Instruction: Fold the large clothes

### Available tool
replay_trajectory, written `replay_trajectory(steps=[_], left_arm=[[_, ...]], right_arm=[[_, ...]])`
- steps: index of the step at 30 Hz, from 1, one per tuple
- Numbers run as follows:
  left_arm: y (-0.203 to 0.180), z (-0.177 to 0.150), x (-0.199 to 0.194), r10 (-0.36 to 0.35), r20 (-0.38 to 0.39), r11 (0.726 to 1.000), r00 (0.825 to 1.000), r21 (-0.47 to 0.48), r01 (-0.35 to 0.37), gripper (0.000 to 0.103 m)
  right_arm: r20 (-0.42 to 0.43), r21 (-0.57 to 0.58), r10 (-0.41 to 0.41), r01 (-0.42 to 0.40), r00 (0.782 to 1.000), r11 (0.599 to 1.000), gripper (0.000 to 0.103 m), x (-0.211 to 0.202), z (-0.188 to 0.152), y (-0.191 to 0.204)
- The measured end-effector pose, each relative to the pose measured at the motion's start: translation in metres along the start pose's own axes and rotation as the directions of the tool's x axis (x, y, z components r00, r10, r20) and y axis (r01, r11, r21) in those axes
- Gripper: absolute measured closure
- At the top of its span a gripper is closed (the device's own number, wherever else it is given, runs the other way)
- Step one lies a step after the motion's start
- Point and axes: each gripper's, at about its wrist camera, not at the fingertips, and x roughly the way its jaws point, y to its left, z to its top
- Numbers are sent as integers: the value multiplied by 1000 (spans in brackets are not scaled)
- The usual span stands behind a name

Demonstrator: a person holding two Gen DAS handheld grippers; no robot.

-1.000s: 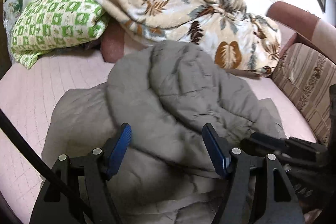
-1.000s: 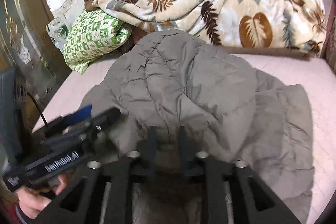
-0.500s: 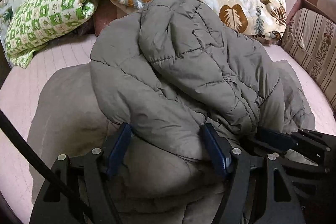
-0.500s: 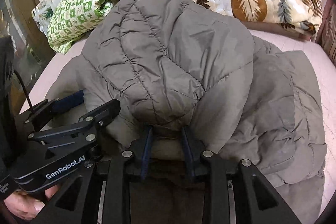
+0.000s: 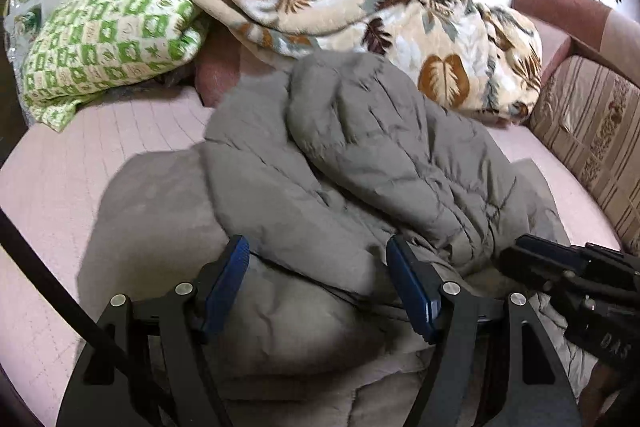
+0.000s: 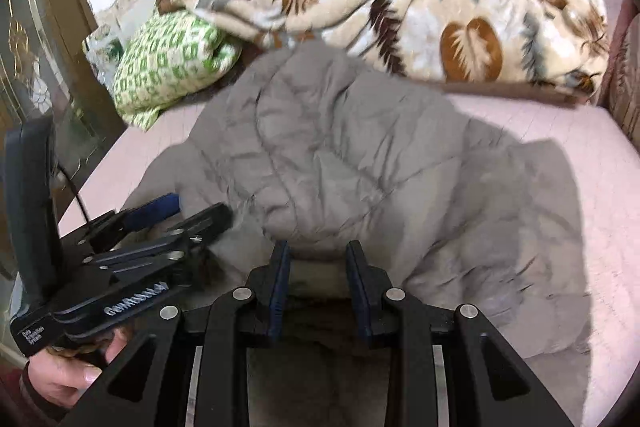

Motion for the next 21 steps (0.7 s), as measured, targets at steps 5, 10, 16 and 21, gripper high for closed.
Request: replay_trajectory(steps=[5,10,16,21], left_arm=[[12,-4,13,16,-44,1000,999,-25,-17,33],[8,-7,19,40,-55,999,998,5,-40,32],[8,-9,25,46,-70,999,996,16,-45,31],[8,-10,25,48,-70,999,996,22,-47,30]], right_arm=[[-26,9,-19,20,999,1000,72,11,-2,-6],[-61,-30,-36,34,997,999,72,23,-7,-1],[-107,13,-11,12,994,1000,71,37,-13,-10],[-112,-8,-26,26,993,1000,71,38,-14,-7]])
